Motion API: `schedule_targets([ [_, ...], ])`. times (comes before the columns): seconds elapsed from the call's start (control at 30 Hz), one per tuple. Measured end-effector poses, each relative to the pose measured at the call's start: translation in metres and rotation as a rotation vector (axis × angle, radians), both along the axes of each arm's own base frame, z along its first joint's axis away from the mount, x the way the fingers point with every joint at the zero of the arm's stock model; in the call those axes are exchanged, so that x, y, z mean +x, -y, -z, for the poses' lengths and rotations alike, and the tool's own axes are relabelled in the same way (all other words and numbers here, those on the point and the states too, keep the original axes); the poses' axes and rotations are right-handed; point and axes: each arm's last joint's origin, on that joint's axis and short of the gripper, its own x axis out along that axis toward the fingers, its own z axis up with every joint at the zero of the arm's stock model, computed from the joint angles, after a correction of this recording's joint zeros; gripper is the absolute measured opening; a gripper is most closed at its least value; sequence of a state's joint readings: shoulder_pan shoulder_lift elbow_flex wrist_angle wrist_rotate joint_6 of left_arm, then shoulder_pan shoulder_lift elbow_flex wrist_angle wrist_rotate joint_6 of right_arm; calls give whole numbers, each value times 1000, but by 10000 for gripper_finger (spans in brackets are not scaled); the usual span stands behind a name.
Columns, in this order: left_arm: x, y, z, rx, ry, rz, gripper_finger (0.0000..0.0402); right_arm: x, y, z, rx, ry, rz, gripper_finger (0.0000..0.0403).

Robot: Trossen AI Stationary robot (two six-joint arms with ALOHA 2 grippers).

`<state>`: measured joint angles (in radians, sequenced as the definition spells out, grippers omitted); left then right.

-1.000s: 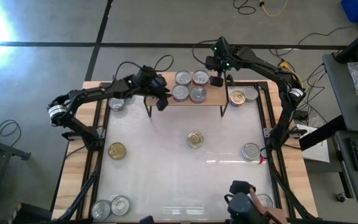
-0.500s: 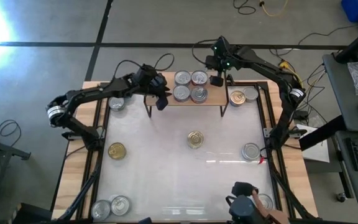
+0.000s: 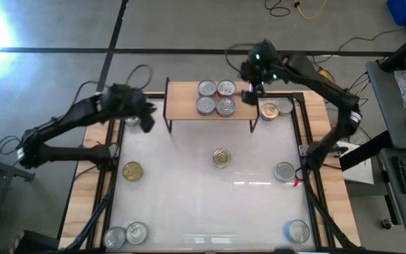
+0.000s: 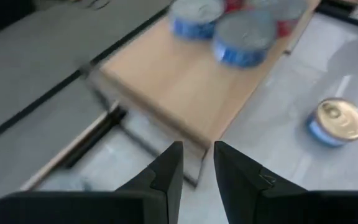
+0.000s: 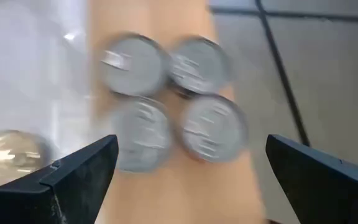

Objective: Stack canned seafood by type on shelf
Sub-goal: Put the bottom left green tuna can on the shelf

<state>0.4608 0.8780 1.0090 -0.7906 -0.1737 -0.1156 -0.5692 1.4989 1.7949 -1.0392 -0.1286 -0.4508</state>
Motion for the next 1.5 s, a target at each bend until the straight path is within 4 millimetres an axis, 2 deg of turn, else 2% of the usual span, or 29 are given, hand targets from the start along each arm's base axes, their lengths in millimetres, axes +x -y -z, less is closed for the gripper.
schedule_targets([
  [0.1, -19, 12, 22, -45, 3, 27, 75, 3, -35, 0, 25, 23, -72, 400],
  [0.23, -28, 28, 57, -266, 65, 96, 75, 3, -82, 0, 73, 64, -161, 400],
  [0.43, -26, 51, 111, -546, -17, 94, 75, 5, -139, 15, 135, 130, -245, 400],
  [0.53, -20, 65, 126, -620, -78, 115, 75, 7, -157, 29, 123, 142, -252, 400],
  [0.7, -9, 85, 137, -583, -192, 93, 75, 16, -173, 50, 151, 157, -256, 400],
  [0.83, 0, 99, 136, -581, -283, 104, 75, 24, -182, 69, 167, 148, -256, 400],
  [0.93, 1, 106, 134, -588, -415, 105, 75, 29, -188, 81, 191, 126, -249, 400],
  [1.07, -1, 109, 131, -597, -619, 39, 75, 36, -205, 99, 181, 89, -254, 400],
  [1.17, -1, 109, 133, -596, -703, -20, 75, 40, -222, 111, 142, 58, -249, 400],
  [1.33, 6, 112, 149, -618, -805, -65, 75, 44, -250, 125, 136, 23, -266, 400],
  [1.5, 17, 115, 163, -615, -869, -79, 75, 41, -266, 129, 161, 16, -262, 400],
])
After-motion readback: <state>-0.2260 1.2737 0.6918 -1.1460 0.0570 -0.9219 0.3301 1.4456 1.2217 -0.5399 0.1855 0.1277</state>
